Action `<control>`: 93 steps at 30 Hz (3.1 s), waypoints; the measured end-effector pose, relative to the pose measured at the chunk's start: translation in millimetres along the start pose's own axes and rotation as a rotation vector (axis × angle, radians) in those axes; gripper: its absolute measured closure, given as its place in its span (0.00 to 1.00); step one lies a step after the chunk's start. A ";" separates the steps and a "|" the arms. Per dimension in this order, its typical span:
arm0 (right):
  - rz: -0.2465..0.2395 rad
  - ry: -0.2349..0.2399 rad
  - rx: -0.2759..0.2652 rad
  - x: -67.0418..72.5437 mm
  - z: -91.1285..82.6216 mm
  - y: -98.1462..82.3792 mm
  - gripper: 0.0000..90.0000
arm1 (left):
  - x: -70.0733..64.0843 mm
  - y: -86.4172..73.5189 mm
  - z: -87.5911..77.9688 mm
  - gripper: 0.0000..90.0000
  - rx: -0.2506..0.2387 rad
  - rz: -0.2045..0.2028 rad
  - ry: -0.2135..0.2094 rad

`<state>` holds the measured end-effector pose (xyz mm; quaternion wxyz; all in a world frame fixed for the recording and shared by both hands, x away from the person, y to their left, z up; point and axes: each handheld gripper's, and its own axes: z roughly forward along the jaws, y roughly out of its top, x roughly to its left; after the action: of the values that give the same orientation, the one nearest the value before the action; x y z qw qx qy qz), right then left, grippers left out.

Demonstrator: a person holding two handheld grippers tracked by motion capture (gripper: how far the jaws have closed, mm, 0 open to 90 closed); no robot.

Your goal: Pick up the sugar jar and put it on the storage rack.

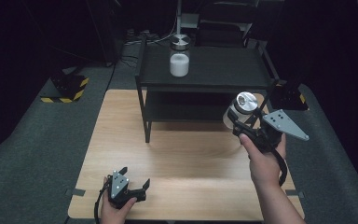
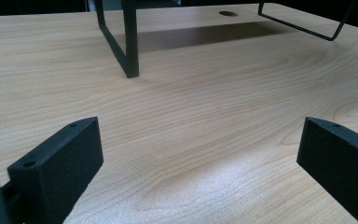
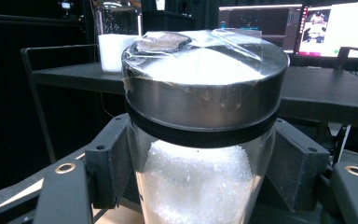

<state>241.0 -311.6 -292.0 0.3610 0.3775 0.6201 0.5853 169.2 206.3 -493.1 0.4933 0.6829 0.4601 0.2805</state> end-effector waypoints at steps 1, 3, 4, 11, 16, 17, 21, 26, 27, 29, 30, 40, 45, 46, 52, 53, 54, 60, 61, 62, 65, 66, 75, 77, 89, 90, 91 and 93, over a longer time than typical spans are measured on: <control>-0.003 -0.001 -0.001 0.4 1.3 1.8 0.34 | 0.1 0.0 0.0 0.01 0.000 0.001 -0.001; -0.006 -0.001 -0.001 0.6 3.4 4.8 0.34 | 0.2 0.3 0.1 0.01 0.002 0.003 -0.002; -0.006 -0.001 0.000 0.9 4.4 6.5 0.34 | 0.0 0.6 0.1 0.01 0.004 0.004 -0.001; -0.012 -0.010 -0.006 0.9 11.5 20.1 0.34 | -2.2 2.9 0.7 0.01 0.017 0.030 0.001; -0.019 -0.024 -0.018 0.9 15.8 33.3 0.34 | -2.6 3.4 0.9 0.01 0.021 0.033 0.001; -0.019 -0.025 -0.020 0.5 16.6 35.0 0.34 | -2.2 3.4 0.8 0.01 0.021 0.032 0.001; -0.023 -0.035 -0.025 -1.3 20.6 42.3 0.34 | -1.3 3.3 0.5 0.01 0.021 0.032 -0.004; -0.017 -0.043 -0.031 -3.4 25.3 48.8 0.34 | -0.6 3.3 0.5 0.01 0.021 0.027 -0.005; -0.019 -0.046 -0.034 -3.0 26.4 50.5 0.34 | -0.4 3.3 0.5 0.01 0.021 0.026 -0.006; -0.021 -0.044 -0.036 -2.9 27.8 53.2 0.34 | -0.1 3.2 0.3 0.01 0.021 0.026 -0.006; -0.024 -0.046 -0.039 -2.3 28.5 54.0 0.34 | 0.1 3.1 0.1 0.01 0.021 0.025 -0.006; -0.038 -0.067 -0.039 -0.2 44.1 66.2 0.34 | 1.7 2.5 -0.5 0.01 0.018 0.017 -0.008; -0.035 -0.082 -0.032 -3.1 55.3 70.4 0.34 | 1.8 1.8 -1.3 0.01 0.015 0.016 -0.009; -0.035 -0.085 -0.027 -3.8 58.0 71.8 0.34 | 1.8 1.4 -1.5 0.01 0.013 0.016 -0.010; -0.027 -0.107 -0.009 -6.6 76.0 79.4 0.34 | 3.0 1.2 -2.3 0.01 0.013 0.010 -0.009; -0.027 -0.107 -0.009 -6.6 76.0 79.4 0.34 | 3.0 1.2 -2.3 0.01 0.013 0.010 -0.009; -0.024 -0.109 -0.004 -7.1 79.6 81.2 0.34 | 3.4 0.7 -2.5 0.01 0.010 0.008 -0.010; -0.028 -0.139 0.016 -7.2 98.4 88.0 0.34 | 4.8 0.3 -3.6 0.01 0.010 0.007 -0.014; -0.036 -0.146 0.023 -6.9 101.6 89.1 0.34 | 4.9 0.1 -3.7 0.01 0.009 0.006 -0.015; -0.043 -0.150 0.028 -7.0 104.9 90.0 0.34 | 5.3 -0.1 -3.7 0.01 0.008 0.006 -0.016; -0.053 -0.156 0.039 -9.8 113.7 91.2 0.34 | 5.8 0.1 -3.6 0.01 0.009 0.007 -0.019; -0.053 -0.160 0.041 -10.3 116.2 91.3 0.34 | 5.9 0.1 -3.6 0.01 0.009 0.007 -0.020; -0.044 -0.173 0.066 -13.1 131.2 88.4 0.34 | 8.6 0.0 -3.8 0.01 0.009 0.003 -0.026; -0.045 -0.171 0.063 -12.7 132.3 87.2 0.34 | 8.7 0.1 -3.8 0.01 0.009 0.003 -0.025; 0.002 -0.159 0.019 -17.9 136.2 73.4 0.34 | 9.4 0.2 -3.8 0.01 0.009 0.001 -0.025; 0.000 -0.159 0.018 -18.0 136.0 72.9 0.34 | 9.6 0.3 -3.8 0.01 0.010 0.000 -0.025; -0.002 -0.159 0.017 -17.9 135.9 72.4 0.34 | 9.6 0.4 -3.7 0.01 0.011 0.000 -0.025; -0.003 -0.157 0.015 -18.6 135.6 71.6 0.34 | 9.4 0.4 -3.7 0.01 0.011 0.000 -0.024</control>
<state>373.4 -264.6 -227.7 0.4064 0.4240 0.5947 0.5490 170.2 216.4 -492.0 0.4952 0.6888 0.4556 0.2697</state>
